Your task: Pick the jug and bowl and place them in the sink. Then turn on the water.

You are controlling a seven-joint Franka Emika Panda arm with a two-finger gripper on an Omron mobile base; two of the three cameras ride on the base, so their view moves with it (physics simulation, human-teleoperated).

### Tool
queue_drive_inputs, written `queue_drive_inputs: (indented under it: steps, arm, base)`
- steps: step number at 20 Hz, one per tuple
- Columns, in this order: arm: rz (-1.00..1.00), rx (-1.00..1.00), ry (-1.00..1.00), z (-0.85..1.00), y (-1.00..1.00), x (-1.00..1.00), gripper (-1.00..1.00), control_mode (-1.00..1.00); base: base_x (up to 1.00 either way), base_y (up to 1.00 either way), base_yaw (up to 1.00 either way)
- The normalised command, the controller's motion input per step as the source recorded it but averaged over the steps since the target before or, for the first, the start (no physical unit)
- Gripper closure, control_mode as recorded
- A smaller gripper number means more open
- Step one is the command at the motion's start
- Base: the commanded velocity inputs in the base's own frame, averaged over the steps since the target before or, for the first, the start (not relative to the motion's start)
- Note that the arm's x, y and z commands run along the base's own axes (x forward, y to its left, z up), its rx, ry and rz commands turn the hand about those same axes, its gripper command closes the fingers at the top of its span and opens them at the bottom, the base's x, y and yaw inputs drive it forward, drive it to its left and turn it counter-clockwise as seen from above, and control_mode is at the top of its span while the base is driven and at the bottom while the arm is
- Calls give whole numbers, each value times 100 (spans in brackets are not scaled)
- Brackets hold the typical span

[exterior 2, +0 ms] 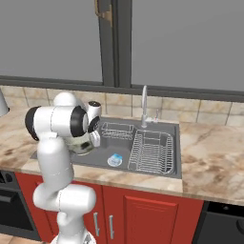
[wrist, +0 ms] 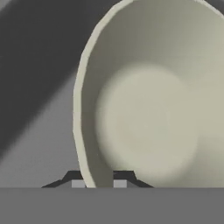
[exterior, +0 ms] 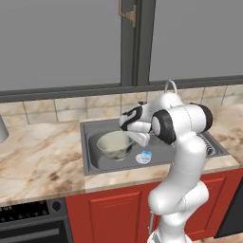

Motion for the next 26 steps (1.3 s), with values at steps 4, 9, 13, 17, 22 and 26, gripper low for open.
queue_drive_inputs:
  steps: [4, 9, 13, 17, 22, 26]
  arm:
    - [6, 6, 9, -29, 12, 18, 100, -100]
    - [7, 0, 13, -30, 19, 9, 100, -100]
    - [8, 0, 4, -32, 12, 11, 100, -100]
    - [7, 0, 0, -28, 0, 9, 100, -100]
    - [3, 0, 0, -17, 0, 4, 100, -100]
    - [0, 0, -1, -8, 0, 0, 100, -100]
  base:
    - [0, 0, 0]
    - [0, 0, 0]
    - [0, 0, 0]
    - [0, 0, 0]
    - [0, 0, 0]
    - [0, 0, 0]
